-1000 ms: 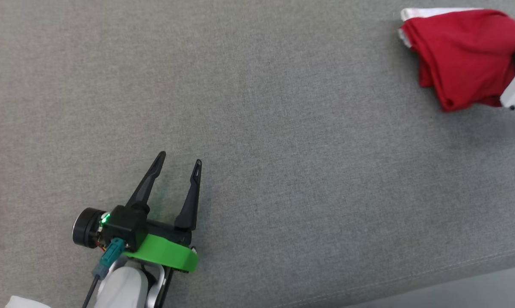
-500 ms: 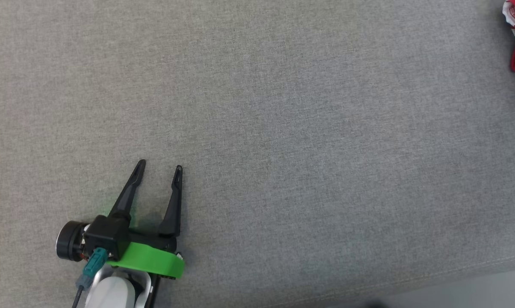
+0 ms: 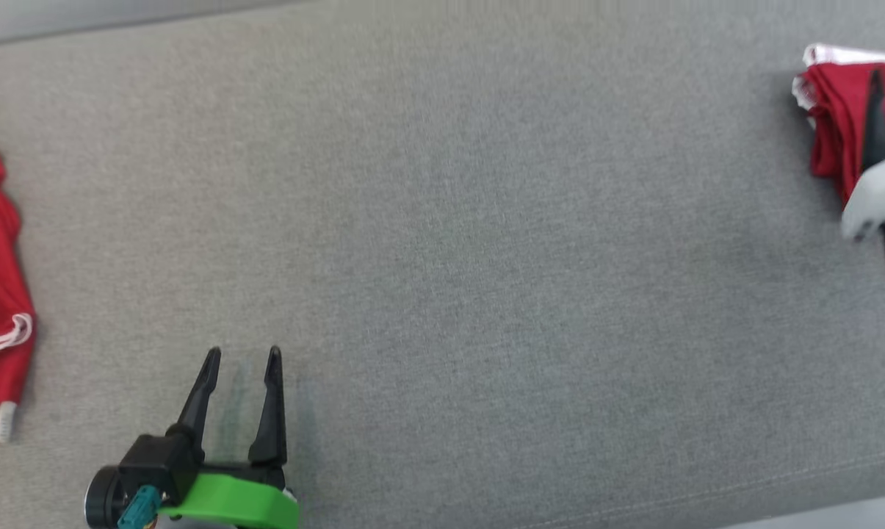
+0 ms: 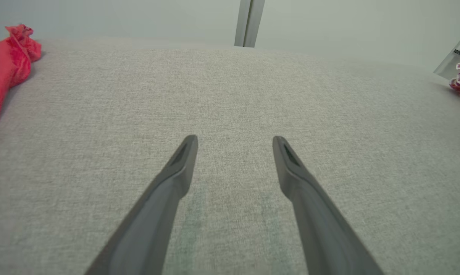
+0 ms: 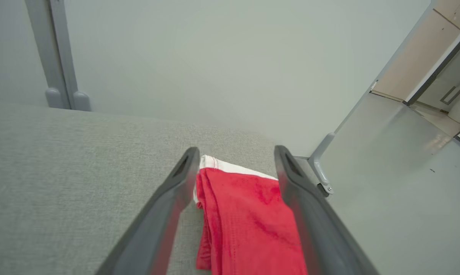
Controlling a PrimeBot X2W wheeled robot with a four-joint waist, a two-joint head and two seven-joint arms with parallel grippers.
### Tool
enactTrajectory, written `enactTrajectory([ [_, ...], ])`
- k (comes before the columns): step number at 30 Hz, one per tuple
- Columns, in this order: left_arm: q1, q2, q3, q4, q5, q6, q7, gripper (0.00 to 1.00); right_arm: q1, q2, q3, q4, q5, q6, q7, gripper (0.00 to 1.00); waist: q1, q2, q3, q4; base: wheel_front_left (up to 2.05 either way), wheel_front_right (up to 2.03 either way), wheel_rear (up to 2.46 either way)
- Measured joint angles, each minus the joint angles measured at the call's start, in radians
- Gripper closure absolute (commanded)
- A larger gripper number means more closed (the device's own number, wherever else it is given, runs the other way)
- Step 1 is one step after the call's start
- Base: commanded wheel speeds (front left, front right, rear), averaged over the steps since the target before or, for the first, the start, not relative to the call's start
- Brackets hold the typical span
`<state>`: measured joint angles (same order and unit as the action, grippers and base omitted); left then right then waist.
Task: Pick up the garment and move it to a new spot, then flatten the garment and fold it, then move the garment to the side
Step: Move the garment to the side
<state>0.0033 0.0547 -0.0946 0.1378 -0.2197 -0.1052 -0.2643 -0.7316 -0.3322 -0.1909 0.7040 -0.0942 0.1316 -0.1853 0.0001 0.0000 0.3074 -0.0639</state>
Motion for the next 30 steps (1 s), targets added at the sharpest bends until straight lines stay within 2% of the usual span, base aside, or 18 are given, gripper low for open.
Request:
enactTrajectory([
  [5,0.061,-0.003,0.008,0.001,-0.007,0.010,0.000,0.00,0.246,0.034,0.044,-0.124,0.034,0.000,-0.053,0.00,0.0000,0.0000,-0.101,0.016,0.00,0.00,0.00],
  [11,0.121,-0.004,-0.004,0.002,-0.020,0.019,0.000,0.00,0.533,0.128,0.051,-0.297,0.070,0.000,-0.076,0.00,0.0000,0.0000,-0.216,0.051,0.00,0.00,0.00],
  [16,0.137,-0.005,0.006,0.014,-0.020,0.016,0.000,0.00,0.698,0.217,0.051,-0.442,0.084,0.000,-0.077,0.00,-0.0001,0.0000,-0.275,0.098,0.00,0.00,0.00],
  [21,0.162,-0.005,0.017,0.022,-0.020,0.009,0.000,0.00,0.798,0.263,0.054,-0.496,0.076,0.000,-0.077,0.00,-0.0001,0.0000,-0.316,0.132,0.00,0.00,0.00],
  [30,0.176,-0.005,0.026,0.022,-0.027,0.008,0.000,0.00,0.842,0.281,0.079,-0.501,0.077,0.000,-0.077,0.00,0.0000,0.0000,-0.343,0.138,0.00,0.00,0.00],
])
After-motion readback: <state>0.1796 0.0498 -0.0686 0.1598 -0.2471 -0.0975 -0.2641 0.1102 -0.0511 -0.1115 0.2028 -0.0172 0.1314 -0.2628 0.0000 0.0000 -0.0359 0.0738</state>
